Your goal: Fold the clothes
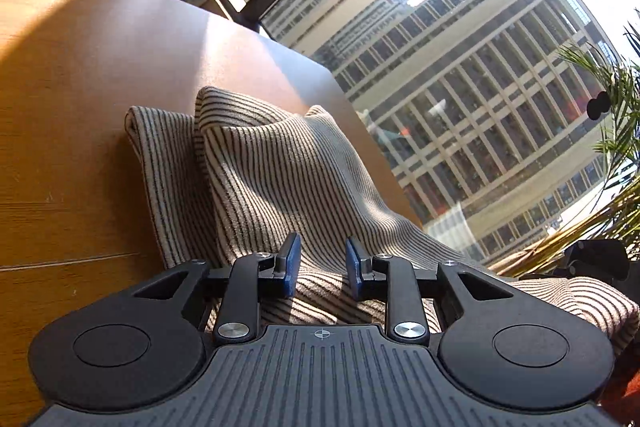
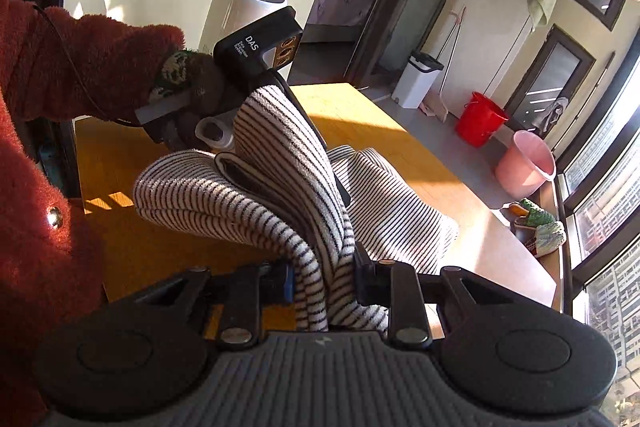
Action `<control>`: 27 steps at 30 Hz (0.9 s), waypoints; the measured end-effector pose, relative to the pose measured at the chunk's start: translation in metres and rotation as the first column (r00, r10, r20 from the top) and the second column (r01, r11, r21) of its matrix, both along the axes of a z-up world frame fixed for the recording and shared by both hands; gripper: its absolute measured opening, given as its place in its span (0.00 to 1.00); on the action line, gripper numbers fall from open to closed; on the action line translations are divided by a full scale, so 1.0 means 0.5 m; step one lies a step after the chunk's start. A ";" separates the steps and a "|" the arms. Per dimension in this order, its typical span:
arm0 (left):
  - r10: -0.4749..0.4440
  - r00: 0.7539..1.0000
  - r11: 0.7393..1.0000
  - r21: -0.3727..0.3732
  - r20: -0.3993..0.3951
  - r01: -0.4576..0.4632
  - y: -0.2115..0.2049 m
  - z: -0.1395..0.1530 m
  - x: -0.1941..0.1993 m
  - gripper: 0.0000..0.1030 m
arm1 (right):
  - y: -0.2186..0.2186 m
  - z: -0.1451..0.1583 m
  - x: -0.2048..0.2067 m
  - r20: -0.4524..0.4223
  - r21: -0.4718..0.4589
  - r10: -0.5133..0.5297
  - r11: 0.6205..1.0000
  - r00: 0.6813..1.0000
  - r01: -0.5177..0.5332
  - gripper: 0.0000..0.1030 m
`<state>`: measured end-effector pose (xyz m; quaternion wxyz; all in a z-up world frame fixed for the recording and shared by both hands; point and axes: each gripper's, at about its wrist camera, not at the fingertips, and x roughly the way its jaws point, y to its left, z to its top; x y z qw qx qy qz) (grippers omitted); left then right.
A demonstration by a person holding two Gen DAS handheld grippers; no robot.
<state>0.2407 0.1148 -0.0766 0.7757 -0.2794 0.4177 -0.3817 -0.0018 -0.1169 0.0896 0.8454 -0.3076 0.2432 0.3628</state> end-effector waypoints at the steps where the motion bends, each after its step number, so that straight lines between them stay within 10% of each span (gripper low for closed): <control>1: -0.001 1.000 1.000 -0.015 -0.008 0.001 0.005 -0.006 0.005 0.24 | 0.006 0.010 0.019 0.021 -0.003 0.002 1.000 1.000 -0.002 0.25; 8: -0.002 0.999 0.996 -0.084 -0.045 -0.002 0.021 -0.041 0.024 0.15 | 0.075 0.022 0.178 0.036 -0.012 0.046 0.999 0.998 -0.046 0.25; 14: 0.023 0.998 0.996 -0.090 -0.051 -0.027 0.031 -0.048 0.023 0.05 | 0.101 -0.075 0.338 -0.207 0.020 0.006 1.000 0.978 -0.002 0.32; 18: 0.057 0.998 0.998 -0.016 -0.018 -0.057 0.054 -0.029 0.000 0.06 | 0.053 -0.137 0.431 -0.371 0.145 -0.077 0.980 0.926 0.139 0.67; 22: 0.056 0.997 0.995 0.075 0.061 -0.060 0.056 0.020 -0.030 0.17 | -0.030 -0.182 0.473 -0.523 0.309 -0.090 0.907 0.848 0.287 0.80; 24: 0.081 0.979 0.974 0.191 0.188 -0.118 0.059 0.078 -0.059 0.51 | -0.049 -0.186 0.458 -0.512 0.339 -0.107 0.887 0.852 0.315 0.80; 27: 0.097 0.938 0.961 0.215 0.332 -0.176 0.072 0.165 -0.068 0.57 | -0.068 -0.182 0.440 -0.487 0.366 -0.127 0.869 0.864 0.334 0.80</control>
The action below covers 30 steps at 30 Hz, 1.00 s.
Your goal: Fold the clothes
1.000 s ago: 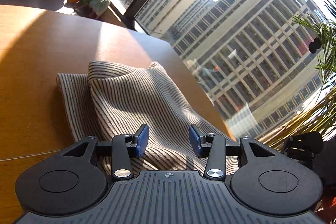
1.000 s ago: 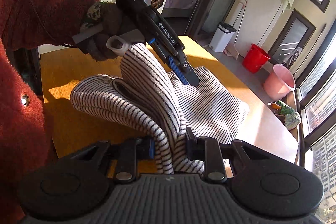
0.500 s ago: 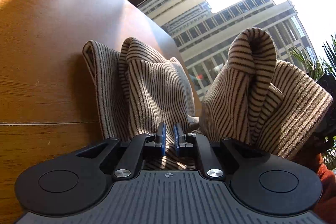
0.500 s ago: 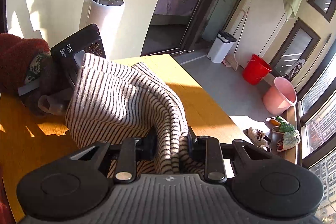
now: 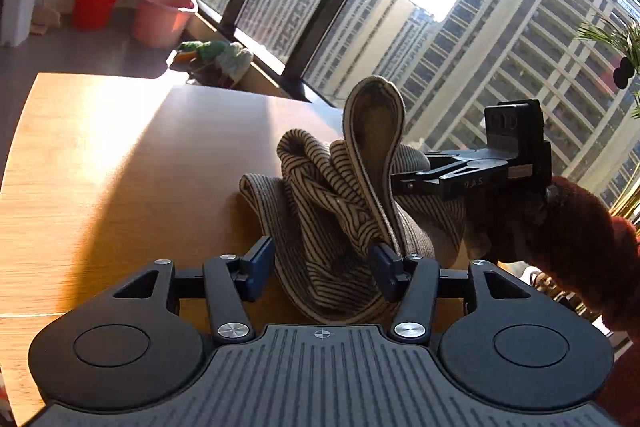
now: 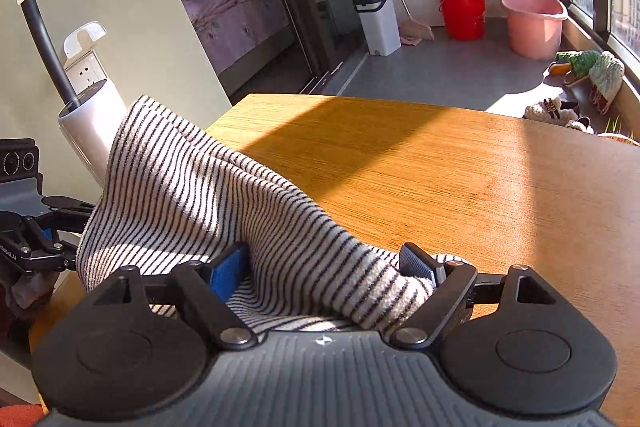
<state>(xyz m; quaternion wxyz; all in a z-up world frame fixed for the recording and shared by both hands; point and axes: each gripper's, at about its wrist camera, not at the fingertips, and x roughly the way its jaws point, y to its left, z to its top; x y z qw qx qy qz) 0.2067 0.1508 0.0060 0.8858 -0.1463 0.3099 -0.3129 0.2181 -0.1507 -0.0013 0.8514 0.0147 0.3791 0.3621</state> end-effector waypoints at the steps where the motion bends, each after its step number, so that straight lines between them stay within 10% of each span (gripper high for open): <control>1: -0.012 0.999 1.000 -0.028 0.041 0.013 0.002 0.026 -0.008 0.65 | -0.001 0.001 -0.002 0.010 0.003 -0.003 1.000 1.000 0.003 0.80; 5: -0.056 0.992 0.998 -0.005 0.115 0.057 -0.076 0.072 0.028 0.80 | -0.002 0.012 -0.015 0.060 0.003 -0.018 1.000 0.998 0.018 0.80; 9: -0.013 0.998 0.991 0.137 0.058 0.005 -0.175 0.020 0.078 0.49 | -0.022 0.061 -0.056 0.211 0.007 -0.069 0.998 0.975 0.069 0.79; 14: 0.086 0.996 0.993 0.076 0.021 -0.087 -0.122 -0.010 0.114 0.40 | -0.046 0.074 -0.108 0.357 -0.123 -0.130 0.975 0.925 0.185 0.43; 25: 0.202 0.969 0.960 0.170 0.139 -0.224 -0.049 0.048 0.072 0.46 | -0.047 -0.026 -0.092 0.294 -0.171 -0.177 0.957 0.939 0.233 0.41; 30: -0.006 0.967 0.993 0.114 0.254 -0.024 -0.137 0.127 0.038 0.56 | -0.084 -0.022 -0.073 0.181 -0.038 -0.243 0.966 0.953 0.254 0.42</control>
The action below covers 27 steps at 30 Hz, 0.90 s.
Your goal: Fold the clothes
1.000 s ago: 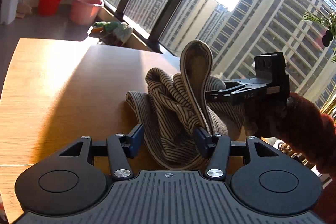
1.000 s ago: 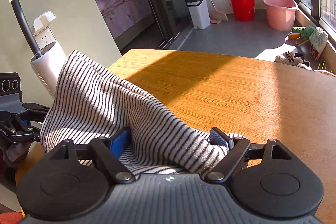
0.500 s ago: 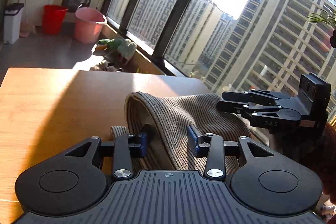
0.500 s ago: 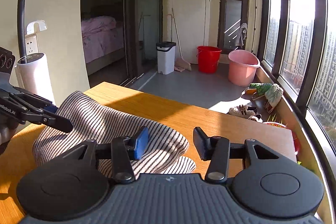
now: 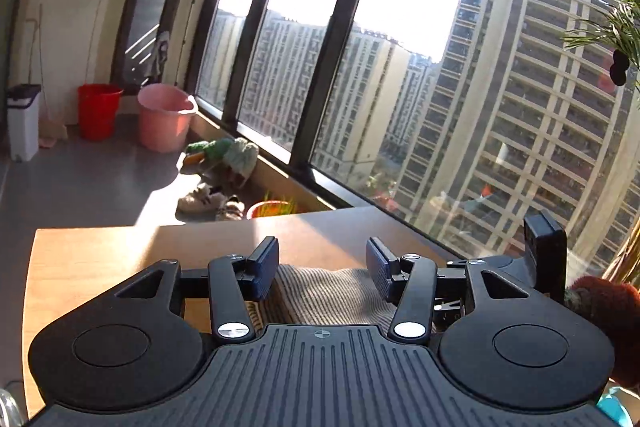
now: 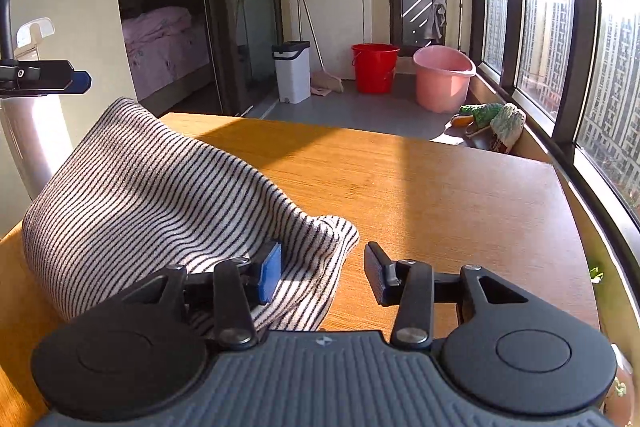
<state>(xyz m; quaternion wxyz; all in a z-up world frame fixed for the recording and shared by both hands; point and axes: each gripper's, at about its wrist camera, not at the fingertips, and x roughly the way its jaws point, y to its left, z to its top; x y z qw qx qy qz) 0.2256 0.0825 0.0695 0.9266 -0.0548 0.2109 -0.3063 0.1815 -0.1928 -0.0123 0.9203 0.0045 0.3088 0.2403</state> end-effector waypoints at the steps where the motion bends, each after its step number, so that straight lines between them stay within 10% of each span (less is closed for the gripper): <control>1: -0.024 1.000 1.000 0.018 0.000 0.024 -0.023 -0.003 0.006 0.59 | -0.012 0.004 0.004 -0.020 0.051 -0.008 0.999 1.000 0.009 0.42; 7: -0.010 0.992 0.988 0.149 -0.124 0.029 -0.098 -0.119 0.088 0.52 | -0.104 0.049 -0.041 0.013 0.250 -0.030 0.968 0.999 0.026 0.41; 11: 0.059 0.981 0.993 0.107 -0.183 -0.039 -0.048 -0.167 0.121 0.46 | -0.130 0.021 -0.074 -0.006 0.254 0.010 0.967 1.000 -0.008 0.42; 20: 0.105 0.967 0.994 0.064 -0.231 -0.093 -0.004 -0.169 0.123 0.48 | -0.118 -0.036 -0.095 -0.059 0.483 0.183 0.865 0.981 -0.132 0.41; 27: 0.111 0.965 0.993 0.065 -0.235 -0.098 0.000 -0.164 0.112 0.49 | -0.113 -0.035 -0.150 -0.030 0.488 0.280 0.842 0.960 -0.230 0.41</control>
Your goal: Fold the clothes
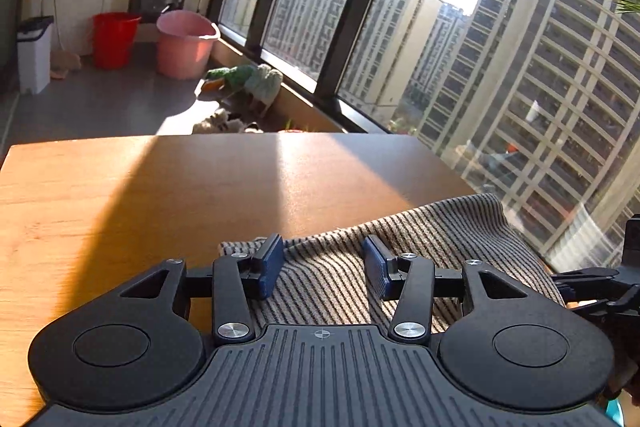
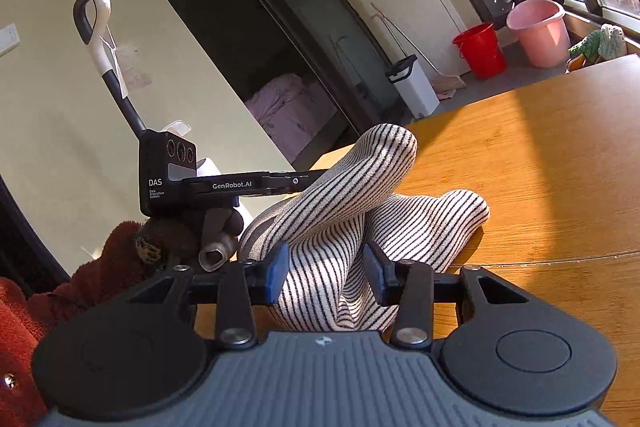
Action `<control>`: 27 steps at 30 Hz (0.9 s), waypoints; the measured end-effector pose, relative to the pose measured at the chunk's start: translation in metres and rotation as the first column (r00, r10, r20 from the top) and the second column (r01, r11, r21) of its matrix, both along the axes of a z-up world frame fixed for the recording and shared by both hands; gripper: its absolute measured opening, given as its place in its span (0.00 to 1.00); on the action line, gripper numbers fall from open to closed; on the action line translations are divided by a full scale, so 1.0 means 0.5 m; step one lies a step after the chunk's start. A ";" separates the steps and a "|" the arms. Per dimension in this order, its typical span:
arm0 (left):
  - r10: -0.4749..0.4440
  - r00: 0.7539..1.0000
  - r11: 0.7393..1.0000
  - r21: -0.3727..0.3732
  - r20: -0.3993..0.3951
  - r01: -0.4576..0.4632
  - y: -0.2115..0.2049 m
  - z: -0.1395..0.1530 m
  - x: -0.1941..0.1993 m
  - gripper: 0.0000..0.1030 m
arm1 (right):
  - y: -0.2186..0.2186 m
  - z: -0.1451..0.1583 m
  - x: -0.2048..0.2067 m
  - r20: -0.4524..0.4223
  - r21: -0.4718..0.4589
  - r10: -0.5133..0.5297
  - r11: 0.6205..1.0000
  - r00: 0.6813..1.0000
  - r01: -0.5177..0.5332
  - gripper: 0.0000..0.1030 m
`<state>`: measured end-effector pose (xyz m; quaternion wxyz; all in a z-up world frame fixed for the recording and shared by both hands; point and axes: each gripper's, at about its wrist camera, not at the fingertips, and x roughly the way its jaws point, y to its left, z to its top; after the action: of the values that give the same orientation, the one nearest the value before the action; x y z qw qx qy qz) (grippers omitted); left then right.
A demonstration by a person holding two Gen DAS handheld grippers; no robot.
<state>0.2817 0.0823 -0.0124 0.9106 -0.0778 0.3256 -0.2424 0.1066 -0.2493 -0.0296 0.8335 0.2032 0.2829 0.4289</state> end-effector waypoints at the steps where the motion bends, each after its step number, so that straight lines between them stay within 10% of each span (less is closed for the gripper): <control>1: -0.001 1.000 1.000 0.000 -0.001 0.001 0.000 0.000 0.000 0.49 | -0.005 0.001 -0.014 0.005 0.009 0.012 1.000 1.000 -0.012 0.42; 7: -0.008 1.000 1.000 -0.002 -0.008 0.008 -0.001 0.001 0.004 0.49 | 0.010 0.008 -0.028 0.034 -0.087 -0.026 0.996 0.999 0.029 0.44; 11: 0.002 1.000 1.000 -0.029 -0.028 -0.003 0.008 -0.003 0.007 0.50 | 0.036 -0.031 0.024 -0.073 0.007 0.006 1.000 0.997 -0.005 0.44; 16: 0.027 0.999 0.999 -0.029 -0.035 -0.028 0.017 0.000 0.008 0.57 | 0.066 -0.011 0.011 -0.068 0.082 0.002 0.997 0.998 0.003 0.19; 24: 0.064 0.998 0.998 -0.004 -0.026 -0.065 0.030 0.011 -0.006 0.70 | 0.016 -0.076 -0.004 -0.233 -0.005 -0.152 0.988 0.961 0.155 0.19; 27: 0.011 0.997 0.998 0.060 0.073 -0.015 0.000 0.070 -0.031 0.71 | 0.045 -0.054 -0.016 -0.141 -0.107 -0.176 0.981 0.974 0.162 0.20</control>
<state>0.2662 0.0822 0.0223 0.9252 -0.0434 0.2992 -0.2292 0.0986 -0.2270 -0.0564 0.8522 0.2184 0.3462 0.3259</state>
